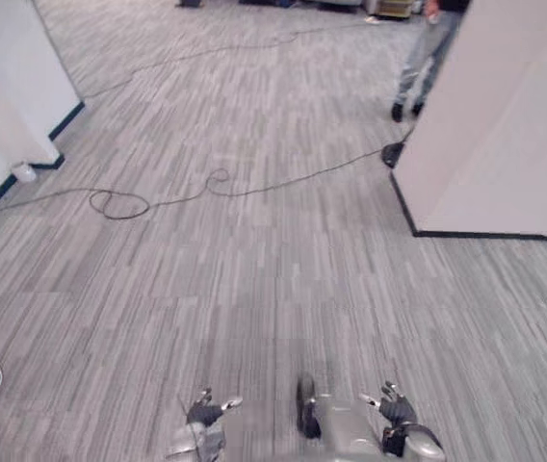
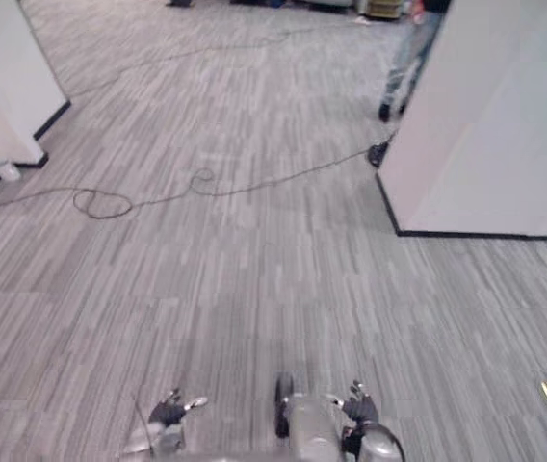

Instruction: Organize washtable

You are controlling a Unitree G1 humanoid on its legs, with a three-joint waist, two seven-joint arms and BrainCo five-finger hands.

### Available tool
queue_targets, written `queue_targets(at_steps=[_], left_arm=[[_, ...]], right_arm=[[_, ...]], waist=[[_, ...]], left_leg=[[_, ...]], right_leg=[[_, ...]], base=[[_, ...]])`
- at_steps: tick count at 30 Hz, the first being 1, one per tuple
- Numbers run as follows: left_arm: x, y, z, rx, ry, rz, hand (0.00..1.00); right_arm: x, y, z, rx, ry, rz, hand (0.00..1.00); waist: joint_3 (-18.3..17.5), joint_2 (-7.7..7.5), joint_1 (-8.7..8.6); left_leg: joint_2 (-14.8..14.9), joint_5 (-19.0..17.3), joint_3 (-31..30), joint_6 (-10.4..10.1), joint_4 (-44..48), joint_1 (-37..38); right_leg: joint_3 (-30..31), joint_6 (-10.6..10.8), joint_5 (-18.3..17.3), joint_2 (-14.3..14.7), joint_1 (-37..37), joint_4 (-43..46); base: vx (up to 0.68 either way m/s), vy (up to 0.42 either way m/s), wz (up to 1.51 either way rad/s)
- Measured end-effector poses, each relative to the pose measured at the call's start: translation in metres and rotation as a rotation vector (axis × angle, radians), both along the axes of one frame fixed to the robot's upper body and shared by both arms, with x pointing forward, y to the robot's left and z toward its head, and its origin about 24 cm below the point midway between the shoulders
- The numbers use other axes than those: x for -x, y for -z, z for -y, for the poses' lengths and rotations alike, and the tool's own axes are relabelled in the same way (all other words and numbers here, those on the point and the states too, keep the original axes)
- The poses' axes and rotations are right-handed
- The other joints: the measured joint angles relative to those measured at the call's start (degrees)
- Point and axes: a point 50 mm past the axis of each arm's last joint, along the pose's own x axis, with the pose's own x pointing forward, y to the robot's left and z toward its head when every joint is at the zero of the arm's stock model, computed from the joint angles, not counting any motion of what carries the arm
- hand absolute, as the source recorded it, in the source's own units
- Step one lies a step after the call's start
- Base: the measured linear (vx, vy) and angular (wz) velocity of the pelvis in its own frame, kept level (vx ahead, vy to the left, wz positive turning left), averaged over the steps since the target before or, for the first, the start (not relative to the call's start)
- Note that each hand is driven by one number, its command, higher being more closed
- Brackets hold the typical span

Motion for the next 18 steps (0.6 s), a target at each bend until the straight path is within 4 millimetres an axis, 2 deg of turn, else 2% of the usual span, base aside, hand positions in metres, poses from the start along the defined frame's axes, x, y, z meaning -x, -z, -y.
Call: queue_targets(at_steps=[1, 2, 3, 4, 5, 6, 7, 8, 9, 10, 12, 13, 14, 15, 16, 17, 18], left_arm=[[-0.002, -0.001, 0.003, 0.005, 0.003, 0.012, 0.0], [-0.003, -0.001, 0.005, 0.01, -0.002, 0.014, 0.0], [-0.008, -0.003, 0.007, 0.027, -0.042, 0.036, 0.0], [-0.008, -0.003, 0.008, 0.037, -0.071, 0.042, 0.0], [-0.01, -0.005, 0.007, 0.044, -0.109, 0.058, 0.0], [-0.012, -0.007, -0.001, 0.034, -0.143, 0.077, 0.0], [-0.013, -0.008, -0.004, 0.026, -0.146, 0.082, 0.0], [-0.011, -0.01, -0.012, 0.005, -0.148, 0.093, 0.0], [-0.011, -0.011, -0.014, -0.001, -0.15, 0.101, 0.0], [-0.011, -0.013, -0.017, -0.01, -0.156, 0.121, 0.0], [-0.011, -0.014, -0.018, -0.011, -0.162, 0.129, 0.0], [-0.009, -0.013, -0.018, -0.012, -0.165, 0.123, 0.0], [-0.005, -0.011, -0.017, -0.009, -0.163, 0.109, 0.0], [-0.001, -0.01, -0.017, -0.007, -0.167, 0.098, 0.0], [0.01, -0.007, -0.018, -0.001, -0.2, 0.076, 0.0], [0.012, -0.006, -0.02, 0.001, -0.205, 0.068, 0.0], [0.014, -0.005, -0.02, -0.001, -0.201, 0.056, 0.0]], right_arm=[[0.003, 0.001, -0.001, -0.004, 0.003, -0.011, 0.0], [0.003, 0.0, 0.001, 0.002, 0.0, -0.01, 0.0], [0.0, -0.002, 0.006, 0.014, -0.005, -0.001, 0.0], [-0.001, -0.003, 0.008, 0.024, -0.012, 0.007, 0.0], [-0.003, -0.005, 0.01, 0.035, -0.028, 0.011, 0.0], [-0.004, -0.004, 0.005, 0.025, -0.038, 0.004, 0.0], [-0.003, -0.002, 0.001, 0.013, -0.042, -0.005, 0.0], [-0.001, -0.001, -0.009, -0.011, -0.049, -0.011, 0.0], [0.0, 0.0, -0.013, -0.02, -0.052, -0.014, 0.0], [-0.001, 0.0, -0.016, -0.026, -0.056, -0.013, 0.0], [-0.002, 0.0, -0.013, -0.022, -0.049, -0.017, 0.0], [0.001, 0.002, -0.012, -0.023, -0.037, -0.027, 0.0], [0.005, 0.003, -0.007, -0.012, -0.025, -0.041, 0.0], [0.008, 0.004, -0.004, -0.007, -0.023, -0.055, 0.0], [0.015, 0.006, -0.002, 0.002, -0.014, -0.08, 0.0], [0.02, 0.009, -0.003, -0.001, 0.009, -0.1, 0.0], [0.022, 0.009, -0.005, -0.007, 0.012, -0.105, 0.0]], waist=[[-0.25, 0.02, -0.15], [-0.4, 0.26, -0.03], [-0.18, 1.6, 0.17], [0.26, 2.49, 0.23], [0.57, 3.77, 1.03], [1.33, 4.52, 2.19], [1.56, 4.07, 2.53], [1.72, 2.53, 3.07], [1.66, 2.23, 3.32], [0.86, 1.55, 3.74], [1.13, 2.38, 3.94], [1.21, 2.63, 4.37], [0.98, 3.71, 5.4], [0.71, 4.27, 5.59], [0.32, 4.99, 5.74], [-0.67, 4.74, 5.84], [-1.63, 3.98, 5.54]], left_leg=[[0.54, -0.93, -0.67, -1.58, 3.92, -0.19], [1.21, -1.11, -0.6, -1.9, 7.99, -1.19], [2.93, 1.25, 2.59, -5.7, 26.83, -8.66], [4.84, 5.03, 4.46, -9.03, 35.92, -12.92], [8.53, 10.72, 6.99, -11.97, 47.54, -18.18], [14.6, 9.05, 12.2, -9.77, 59.67, -23.08], [15.94, 8.15, 13.68, -9.04, 61.54, -24.44], [17.34, 6.95, 16.5, -7.85, 61.58, -27.36], [17.64, 6.47, 17.88, -7.58, 60.14, -29.24], [17.56, 5.32, 20.18, -7.81, 55.19, -33.4], [15.88, 5.09, 21.43, -7.37, 40.76, -37.65], [13.4, 6.38, 20.66, -8.68, 24.8, -38.32], [12.34, 7.8, 19.08, -10.97, 13.56, -39.32], [12.39, 7.91, 18.21, -11.15, 10.85, -40.27], [12.49, 7.9, 17.83, -10.51, 7.95, -41.44], [11.62, 15.83, 17.57, -4.26, 9.15, -40.92], [10.57, 18.06, 17.62, -2.64, 8.99, -40.54]], right_leg=[[0.89, -2.0, 3.71, 0.13, 0.68, 2.14], [0.38, -1.28, 2.07, 0.11, 0.89, 4.31], [-1.44, -2.18, -2.14, 0.63, 3.53, 5.92], [-1.93, -2.49, -3.5, 1.27, 5.35, 5.44], [-2.04, -3.11, -5.37, 2.68, 8.1, 4.53], [-1.05, -4.46, -7.8, 4.75, 14.68, 2.97], [-0.78, -4.84, -8.57, 4.84, 17.6, 1.93], [0.22, -5.1, -9.65, 4.39, 22.97, -0.93], [0.8, -5.07, -10.18, 3.87, 24.89, -2.54], [1.7, -4.12, -11.29, 2.87, 28.38, -5.63], [2.38, -3.35, -11.78, 1.74, 33.37, -9.36], [2.77, -3.19, -11.87, 0.64, 36.08, -11.58], [4.21, -3.19, -11.87, 0.72, 38.03, -13.38], [4.63, -2.75, -12.13, 0.97, 38.94, -14.19], [5.31, -1.12, -13.36, 1.1, 41.53, -14.66], [6.27, -1.02, -14.16, 0.0, 43.06, -13.32], [6.63, -1.03, -14.15, -0.78, 42.58, -11.27]], base=[[0.86, -0.087, 1.04], [0.84, -0.114, 0.78], [0.66, -0.094, 0.54], [0.8, -0.118, 0.37], [0.75, -0.088, -0.2], [0.88, -0.102, -0.35], [0.83, -0.091, -0.39], [0.51, -0.069, -0.21], [0.61, -0.066, -0.32], [0.63, -0.01, -0.32], [0.66, 0.064, -0.27], [0.64, 0.155, -0.42], [0.62, 0.192, -0.49], [0.6, 0.26, -0.55], [0.79, 0.422, -0.48], [0.68, 0.364, -0.36], [0.72, 0.405, -0.11]])
